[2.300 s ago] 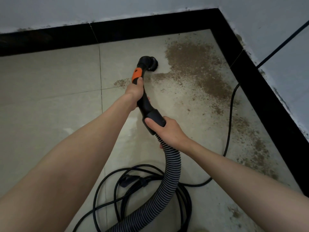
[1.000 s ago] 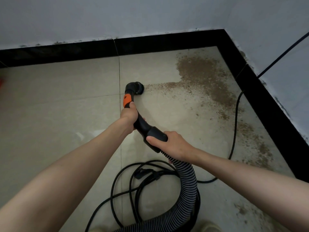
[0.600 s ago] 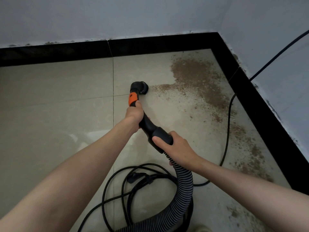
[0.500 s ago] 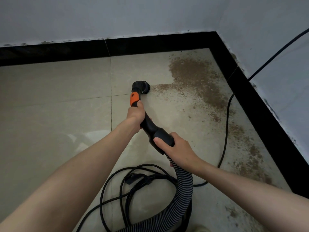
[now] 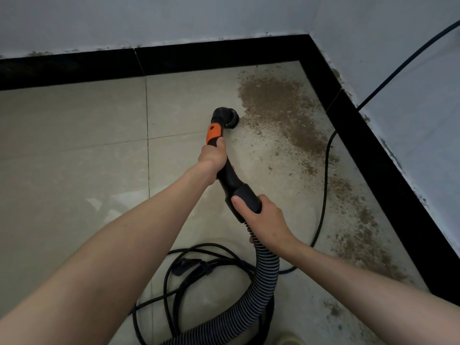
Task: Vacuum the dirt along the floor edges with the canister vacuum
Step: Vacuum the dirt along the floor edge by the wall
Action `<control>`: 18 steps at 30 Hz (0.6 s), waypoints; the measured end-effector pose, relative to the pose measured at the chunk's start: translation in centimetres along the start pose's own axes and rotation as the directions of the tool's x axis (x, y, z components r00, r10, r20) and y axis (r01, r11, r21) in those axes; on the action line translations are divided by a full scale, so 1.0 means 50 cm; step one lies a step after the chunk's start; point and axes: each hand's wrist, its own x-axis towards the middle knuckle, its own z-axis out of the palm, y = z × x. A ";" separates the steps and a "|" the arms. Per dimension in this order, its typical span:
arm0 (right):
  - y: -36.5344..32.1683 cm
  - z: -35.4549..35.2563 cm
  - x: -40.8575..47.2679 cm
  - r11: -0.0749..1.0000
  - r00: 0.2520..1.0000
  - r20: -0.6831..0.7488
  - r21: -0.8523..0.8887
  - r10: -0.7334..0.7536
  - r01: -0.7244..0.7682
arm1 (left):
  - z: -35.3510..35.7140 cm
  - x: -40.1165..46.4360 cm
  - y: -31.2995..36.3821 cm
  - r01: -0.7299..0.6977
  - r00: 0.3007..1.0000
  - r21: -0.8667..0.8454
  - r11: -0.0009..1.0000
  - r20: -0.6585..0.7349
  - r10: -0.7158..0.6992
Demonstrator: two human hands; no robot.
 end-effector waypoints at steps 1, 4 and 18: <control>0.002 -0.002 0.002 1.000 1.000 -0.006 0.008 0.006 -0.006 | 0.006 0.002 0.002 0.000 1.000 0.003 1.000 0.007 0.000; 0.010 -0.008 0.004 1.000 1.000 -0.016 0.019 0.023 -0.023 | 0.023 0.004 0.006 0.001 1.000 0.028 1.000 0.029 -0.002; -0.029 0.014 0.034 0.999 0.992 0.120 0.002 -0.042 0.042 | -0.034 0.012 0.013 -0.008 1.000 -0.032 0.999 -0.018 0.008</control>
